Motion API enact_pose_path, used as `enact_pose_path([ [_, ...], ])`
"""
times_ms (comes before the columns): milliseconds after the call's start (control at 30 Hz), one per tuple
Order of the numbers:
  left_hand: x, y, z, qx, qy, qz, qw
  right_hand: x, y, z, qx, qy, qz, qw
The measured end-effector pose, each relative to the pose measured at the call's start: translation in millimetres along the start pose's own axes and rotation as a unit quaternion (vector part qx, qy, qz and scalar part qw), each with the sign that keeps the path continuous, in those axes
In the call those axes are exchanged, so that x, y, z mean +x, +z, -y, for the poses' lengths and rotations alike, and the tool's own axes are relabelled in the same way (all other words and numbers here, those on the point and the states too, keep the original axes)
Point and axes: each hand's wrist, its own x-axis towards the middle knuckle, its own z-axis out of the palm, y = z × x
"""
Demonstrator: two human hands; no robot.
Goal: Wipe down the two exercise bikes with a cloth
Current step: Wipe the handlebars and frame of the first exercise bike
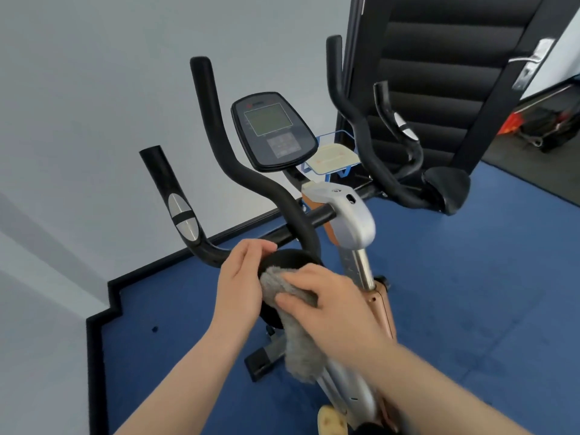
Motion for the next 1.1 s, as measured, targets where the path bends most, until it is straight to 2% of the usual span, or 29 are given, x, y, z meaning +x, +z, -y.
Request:
enact_pose_path([
  [33, 3, -1, -4, 0.020, -0.001, 0.015, 1.000, 2, -14, -4, 0.027, 0.002, 0.028, 0.999],
  [67, 7, 0, -8, 0.046, 0.001, 0.034, 0.998, 7, -28, -7, 0.052, -0.004, 0.020, 0.998],
  [167, 16, 8, -18, 0.178, 0.026, 0.080, 0.981, 34, -61, -17, 0.094, -0.014, -0.115, 0.989],
  [233, 16, 16, -19, 0.301, 0.073, 0.074, 0.948, 59, -70, -31, 0.056, 0.011, -0.172, 0.983],
  [300, 13, 20, -17, 0.372, 0.131, 0.038, 0.918, 84, -69, -45, -0.005, 0.043, -0.194, 0.980],
  [433, 10, 16, -11, 0.388, 0.142, -0.001, 0.911, 107, -19, -52, -0.162, 0.084, -0.122, 0.976],
  [567, 6, 19, -13, 0.394, 0.135, -0.018, 0.909, 96, -22, -66, -0.128, 0.031, -0.105, 0.986],
  [667, 6, 19, -14, 0.392, 0.122, -0.024, 0.911, 114, -37, -70, -0.191, 0.020, -0.067, 0.979],
  [767, 6, 19, -14, 0.389, 0.112, -0.022, 0.914, 128, -22, -55, -0.224, 0.025, -0.085, 0.970],
  [867, 5, 18, -16, 0.389, 0.110, -0.022, 0.914, 108, -19, -61, -0.193, -0.013, -0.088, 0.977],
  [967, 7, 17, -13, 0.385, 0.102, -0.018, 0.917, 95, -36, -75, -0.287, -0.046, -0.072, 0.954],
  [1033, 7, 17, -13, 0.382, 0.094, -0.016, 0.919, 103, -51, -81, -0.331, -0.021, -0.093, 0.939],
  [1100, 6, 17, -13, 0.383, 0.092, -0.020, 0.919, 106, -50, -76, -0.322, 0.006, -0.110, 0.940],
])
